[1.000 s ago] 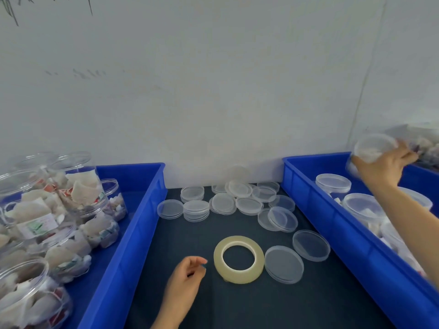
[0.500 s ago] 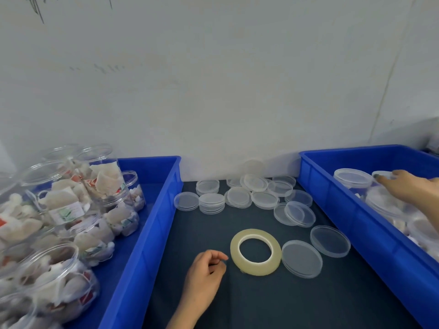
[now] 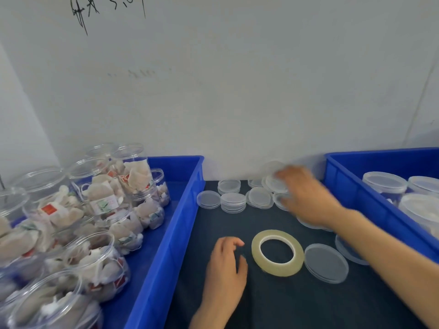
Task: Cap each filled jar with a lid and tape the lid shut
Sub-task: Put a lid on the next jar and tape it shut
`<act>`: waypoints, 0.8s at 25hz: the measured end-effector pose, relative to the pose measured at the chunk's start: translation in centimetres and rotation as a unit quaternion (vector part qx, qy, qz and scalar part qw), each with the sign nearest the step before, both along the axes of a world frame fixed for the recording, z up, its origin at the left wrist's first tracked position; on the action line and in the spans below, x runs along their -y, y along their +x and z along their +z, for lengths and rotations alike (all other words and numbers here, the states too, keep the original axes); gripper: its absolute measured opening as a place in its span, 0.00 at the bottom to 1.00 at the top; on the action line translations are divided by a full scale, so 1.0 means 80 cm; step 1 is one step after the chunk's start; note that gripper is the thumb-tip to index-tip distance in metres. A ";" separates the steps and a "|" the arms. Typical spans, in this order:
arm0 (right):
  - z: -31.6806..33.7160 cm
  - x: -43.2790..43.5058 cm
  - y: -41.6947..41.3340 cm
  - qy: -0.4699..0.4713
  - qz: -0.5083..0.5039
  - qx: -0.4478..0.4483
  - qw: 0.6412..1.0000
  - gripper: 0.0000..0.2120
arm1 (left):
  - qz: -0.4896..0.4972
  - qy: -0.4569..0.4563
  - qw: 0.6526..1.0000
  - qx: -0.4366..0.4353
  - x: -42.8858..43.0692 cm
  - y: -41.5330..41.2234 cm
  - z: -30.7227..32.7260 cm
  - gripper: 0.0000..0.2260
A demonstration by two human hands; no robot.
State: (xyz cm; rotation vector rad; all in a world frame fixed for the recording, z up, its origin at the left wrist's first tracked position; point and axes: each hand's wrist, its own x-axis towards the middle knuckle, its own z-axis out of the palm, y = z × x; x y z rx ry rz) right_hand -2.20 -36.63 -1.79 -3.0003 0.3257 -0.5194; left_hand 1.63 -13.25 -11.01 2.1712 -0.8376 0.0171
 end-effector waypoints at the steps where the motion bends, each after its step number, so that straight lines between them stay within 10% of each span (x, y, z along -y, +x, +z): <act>1: -0.002 -0.037 0.011 -0.002 0.108 -0.013 0.994 0.21 | 0.019 -0.001 0.996 0.086 -0.010 -0.002 0.022 0.13; 5: 0.007 -0.131 0.086 0.002 0.290 0.022 0.957 0.22 | 0.119 0.057 0.913 0.386 -0.052 0.039 0.133 0.14; 11: 0.061 -0.219 0.202 0.141 0.233 0.046 0.961 0.37 | 0.300 0.259 0.900 0.180 -0.068 0.167 0.247 0.32; 20: 0.051 -0.259 0.244 0.084 0.217 -0.030 0.972 0.40 | 0.304 0.330 0.850 0.276 -0.096 0.234 0.196 0.17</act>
